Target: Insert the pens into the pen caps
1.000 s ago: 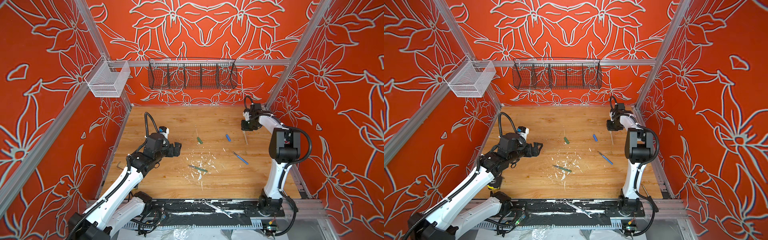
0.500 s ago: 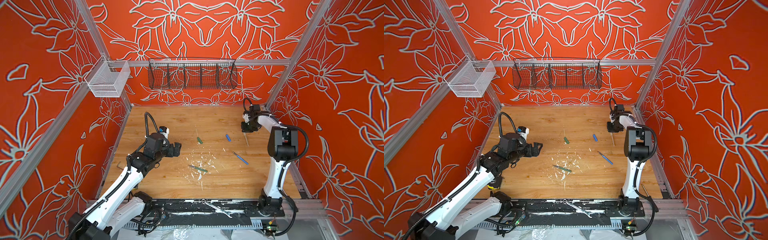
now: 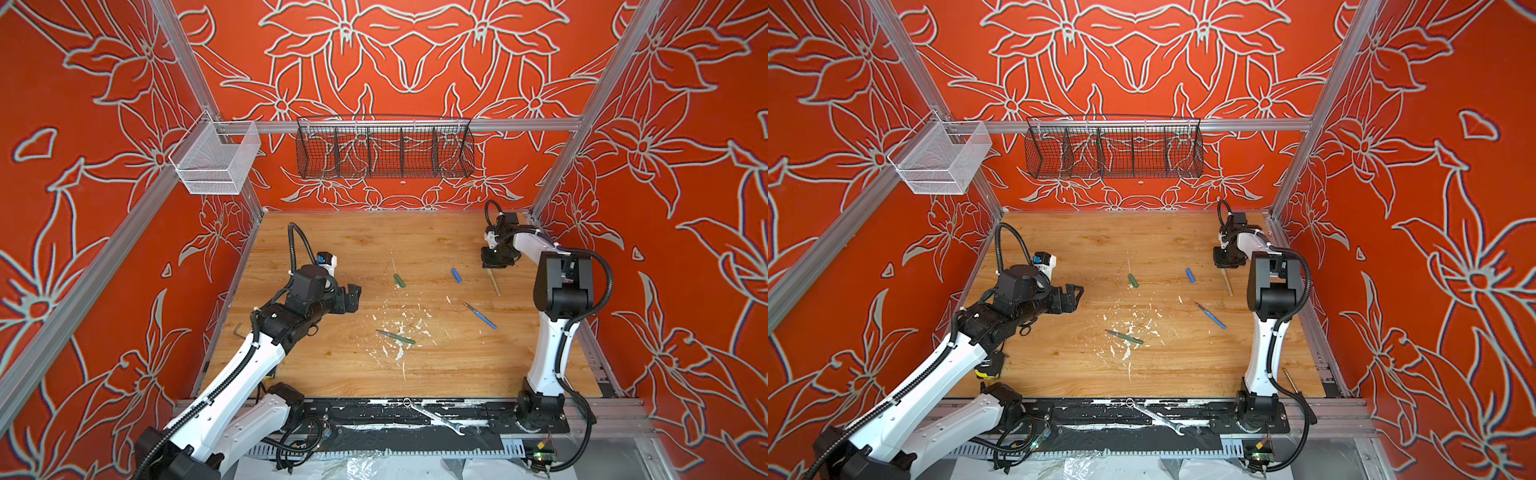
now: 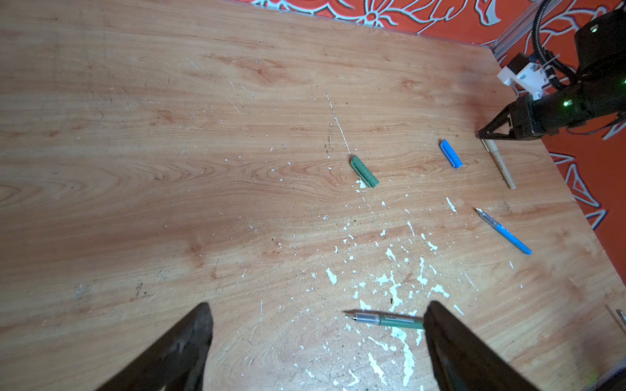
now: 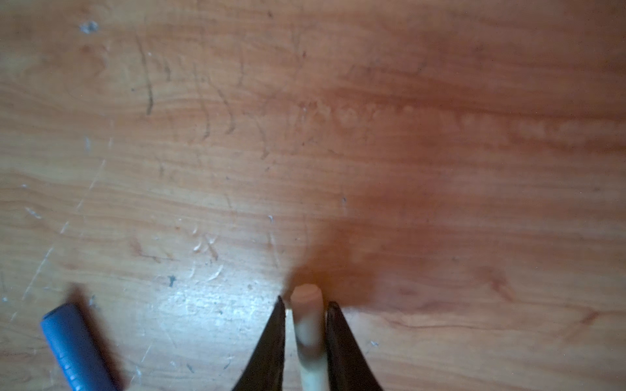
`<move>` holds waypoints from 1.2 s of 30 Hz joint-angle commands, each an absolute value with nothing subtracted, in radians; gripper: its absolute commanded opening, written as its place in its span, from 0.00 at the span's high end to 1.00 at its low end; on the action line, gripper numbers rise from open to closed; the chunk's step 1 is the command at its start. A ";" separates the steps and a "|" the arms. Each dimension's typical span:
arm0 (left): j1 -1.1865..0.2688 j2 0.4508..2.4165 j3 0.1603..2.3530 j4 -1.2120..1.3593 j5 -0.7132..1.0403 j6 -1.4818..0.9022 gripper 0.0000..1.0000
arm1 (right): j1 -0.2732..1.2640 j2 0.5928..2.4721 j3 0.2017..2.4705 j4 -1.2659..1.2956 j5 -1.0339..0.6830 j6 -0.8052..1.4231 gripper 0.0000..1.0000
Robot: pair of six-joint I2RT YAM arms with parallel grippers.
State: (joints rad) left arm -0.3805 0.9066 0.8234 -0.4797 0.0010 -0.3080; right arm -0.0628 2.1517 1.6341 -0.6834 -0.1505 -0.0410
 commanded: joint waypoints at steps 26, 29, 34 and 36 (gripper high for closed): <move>-0.377 0.869 0.893 -0.529 0.018 -0.306 0.03 | -0.069 1.986 1.596 -0.674 -0.139 0.043 0.27; -0.377 0.867 0.869 -0.505 0.038 -0.310 0.03 | -0.068 2.014 1.558 -0.639 -0.178 0.055 0.27; -0.377 0.906 0.812 -0.434 0.138 -0.321 0.03 | -0.068 2.026 1.528 -0.603 -0.226 0.079 0.29; -0.377 0.932 0.805 -0.424 0.148 -0.321 0.03 | -0.069 2.036 1.540 -0.613 -0.225 0.087 0.29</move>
State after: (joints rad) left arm -0.3805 0.9047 0.8204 -0.4664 0.0975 -0.3119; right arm -0.0643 2.0308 1.5326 -0.6239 -0.1944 0.0654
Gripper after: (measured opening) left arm 0.969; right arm 0.714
